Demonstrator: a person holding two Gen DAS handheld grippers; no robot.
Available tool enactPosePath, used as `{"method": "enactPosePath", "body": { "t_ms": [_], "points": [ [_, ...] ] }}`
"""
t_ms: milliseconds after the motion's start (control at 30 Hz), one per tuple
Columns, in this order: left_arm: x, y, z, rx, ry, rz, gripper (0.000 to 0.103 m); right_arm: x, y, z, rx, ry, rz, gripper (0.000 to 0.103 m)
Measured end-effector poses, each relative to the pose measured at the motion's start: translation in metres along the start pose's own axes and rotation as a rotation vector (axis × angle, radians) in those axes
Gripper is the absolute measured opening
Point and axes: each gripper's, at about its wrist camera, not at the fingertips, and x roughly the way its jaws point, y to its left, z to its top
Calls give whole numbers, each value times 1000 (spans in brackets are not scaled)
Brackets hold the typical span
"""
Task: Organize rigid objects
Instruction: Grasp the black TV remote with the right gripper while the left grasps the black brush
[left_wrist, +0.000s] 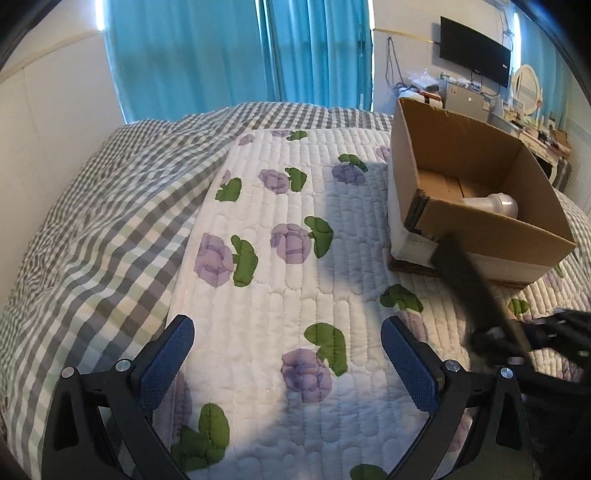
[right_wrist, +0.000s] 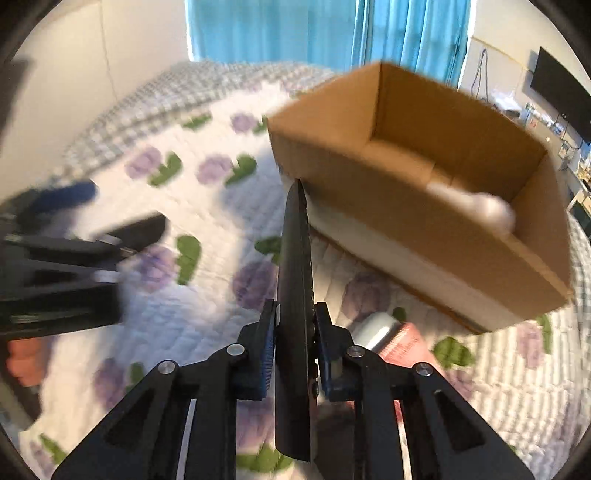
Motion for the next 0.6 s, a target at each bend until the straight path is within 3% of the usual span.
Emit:
{"method": "enactPosePath", "body": {
  "t_ms": [100, 267, 400, 600],
  "points": [
    [-11, -14, -1, 15, 1, -8, 103, -31, -13, -3, 30, -12, 6, 19],
    [-28, -51, -5, 25, -1, -54, 103, -71, -39, -22, 71, 21, -55, 19],
    [-32, -88, -6, 12, 25, -120, 103, -79, -68, -38, 104, 59, -130, 19],
    [-30, -146, -36, 86, 96, -214, 103, -90, -117, -83, 202, 108, -151, 19]
  ]
}}
